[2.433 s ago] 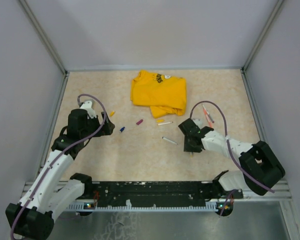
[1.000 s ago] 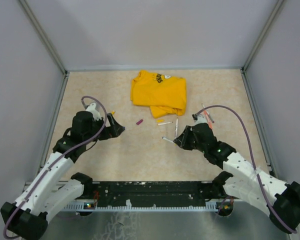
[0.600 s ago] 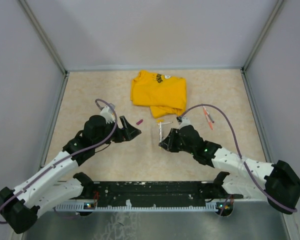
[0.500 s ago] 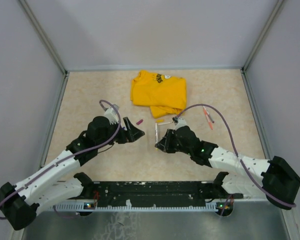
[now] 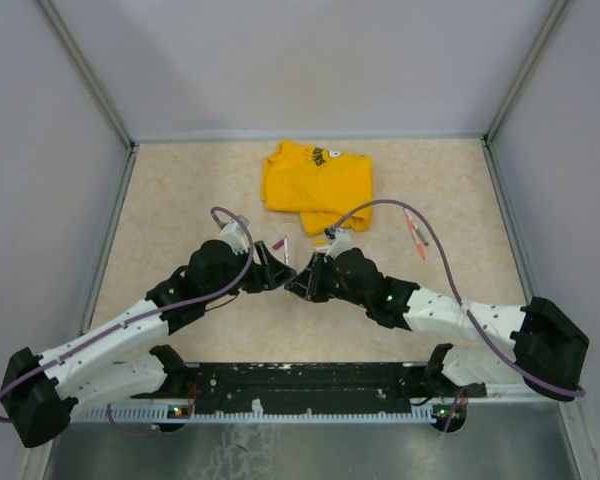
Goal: Insert the pens into the pen caps
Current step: Pick up the pen from the center of the board.
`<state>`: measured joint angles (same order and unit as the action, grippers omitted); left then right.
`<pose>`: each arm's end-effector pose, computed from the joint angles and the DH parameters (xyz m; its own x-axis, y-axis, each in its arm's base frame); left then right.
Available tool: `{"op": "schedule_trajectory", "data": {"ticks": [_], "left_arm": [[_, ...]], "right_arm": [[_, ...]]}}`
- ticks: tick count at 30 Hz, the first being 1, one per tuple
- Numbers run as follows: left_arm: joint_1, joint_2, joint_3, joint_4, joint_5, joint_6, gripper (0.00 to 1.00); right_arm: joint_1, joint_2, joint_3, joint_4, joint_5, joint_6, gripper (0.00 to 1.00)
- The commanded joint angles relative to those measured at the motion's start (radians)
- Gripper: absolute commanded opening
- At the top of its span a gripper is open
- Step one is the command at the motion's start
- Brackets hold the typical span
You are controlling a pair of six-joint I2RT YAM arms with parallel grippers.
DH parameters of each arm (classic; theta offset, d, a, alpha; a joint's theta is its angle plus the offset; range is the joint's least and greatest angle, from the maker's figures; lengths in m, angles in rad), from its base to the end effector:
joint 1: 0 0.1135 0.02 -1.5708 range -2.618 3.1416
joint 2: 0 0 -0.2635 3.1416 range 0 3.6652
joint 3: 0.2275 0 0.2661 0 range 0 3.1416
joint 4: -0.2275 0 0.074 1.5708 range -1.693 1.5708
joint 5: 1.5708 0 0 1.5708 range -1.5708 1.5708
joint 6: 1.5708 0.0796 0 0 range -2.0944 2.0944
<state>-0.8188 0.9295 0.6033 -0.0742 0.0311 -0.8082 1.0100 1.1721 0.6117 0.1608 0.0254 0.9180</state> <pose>0.1817 -0.1978 0.2386 -0.7259 -0.2819 -0.6274 0.3253 0.6630 -0.6742 0.1669 0.2620 0.2096 -0.7883 0.2380 -0.5674 -0.3423 0.5967 0.7258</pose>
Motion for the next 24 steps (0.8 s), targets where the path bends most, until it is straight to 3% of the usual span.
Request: {"op": "schedule_trajectory", "data": {"ticks": [1,24], "left_arm": [[-0.009,-0.003,-0.021,0.042,-0.027,-0.019,0.69],[-0.017,0.001,-0.027,0.103,0.006,-0.001,0.32]], "right_arm": [[0.024,-0.001,0.062,0.072,0.020,-0.008,0.00],[0.025,0.006,0.048,0.150,0.011,-0.019,0.00]]}}
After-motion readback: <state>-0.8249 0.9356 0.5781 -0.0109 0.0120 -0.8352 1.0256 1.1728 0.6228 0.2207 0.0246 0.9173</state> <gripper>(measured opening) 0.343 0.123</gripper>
